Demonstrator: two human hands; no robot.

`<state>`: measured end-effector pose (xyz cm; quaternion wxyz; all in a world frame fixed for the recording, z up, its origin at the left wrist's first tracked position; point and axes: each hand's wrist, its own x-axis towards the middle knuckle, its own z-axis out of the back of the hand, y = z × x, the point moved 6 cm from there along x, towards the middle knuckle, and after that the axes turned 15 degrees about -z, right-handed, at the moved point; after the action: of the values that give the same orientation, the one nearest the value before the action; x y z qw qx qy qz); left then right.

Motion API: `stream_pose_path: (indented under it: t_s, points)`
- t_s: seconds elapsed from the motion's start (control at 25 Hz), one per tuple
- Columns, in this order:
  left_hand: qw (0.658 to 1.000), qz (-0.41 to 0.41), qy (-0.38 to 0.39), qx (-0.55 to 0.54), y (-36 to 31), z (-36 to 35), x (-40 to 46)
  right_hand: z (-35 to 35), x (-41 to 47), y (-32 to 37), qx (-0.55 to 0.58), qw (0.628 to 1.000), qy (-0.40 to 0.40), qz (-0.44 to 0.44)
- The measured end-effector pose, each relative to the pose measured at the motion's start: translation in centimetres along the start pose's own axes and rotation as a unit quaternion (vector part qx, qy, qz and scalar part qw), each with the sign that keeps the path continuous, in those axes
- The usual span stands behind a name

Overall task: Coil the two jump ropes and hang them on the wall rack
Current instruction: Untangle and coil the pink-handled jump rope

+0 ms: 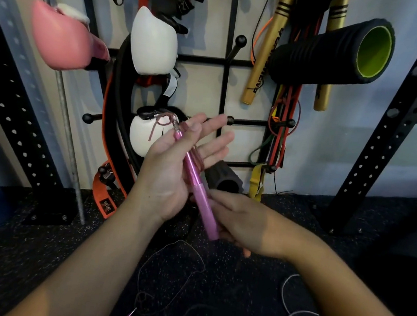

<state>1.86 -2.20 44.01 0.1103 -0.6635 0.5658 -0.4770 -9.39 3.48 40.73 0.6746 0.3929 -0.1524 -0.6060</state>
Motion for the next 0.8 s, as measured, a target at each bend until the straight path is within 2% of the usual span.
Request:
stream_pose_path:
  t_s: [0.04,0.12,0.16,0.2,0.28,0.36,0.56,0.68,0.8]
  points:
    - [0.992,-0.013,0.030,0.126,-0.4,0.4,0.0,0.1,-0.4,0.3,-0.054,0.999,0.004,0.007]
    - [0.924,-0.010,0.155,0.348,-0.6,0.3,-0.4,1.5,-1.2,1.4,-0.156,0.986,-0.049,0.040]
    - [0.893,0.007,0.205,0.402,-0.4,0.3,-0.8,2.7,-1.7,1.9,-0.161,0.981,-0.094,0.052]
    - [0.882,0.029,0.227,0.412,-0.1,0.2,-1.2,4.3,-2.2,2.2,-0.127,0.980,-0.145,0.057]
    - [0.903,0.078,0.230,0.354,0.6,-0.1,-1.8,7.3,-2.8,2.0,-0.027,0.965,-0.252,0.073]
    - [0.928,0.114,0.223,0.277,1.2,-0.4,-2.1,8.5,-2.8,1.3,0.023,0.945,-0.313,0.096]
    - [0.935,0.117,0.228,0.246,1.5,-0.4,-2.1,8.1,-1.8,0.6,0.012,0.951,-0.285,0.116]
    - [0.942,0.123,0.232,0.207,1.8,-1.0,-2.4,8.7,-2.0,-0.1,0.051,0.934,-0.335,0.111]
    - [0.956,0.129,0.214,0.155,1.7,-1.2,-2.2,8.9,-1.8,-0.4,0.029,0.925,-0.367,0.097]
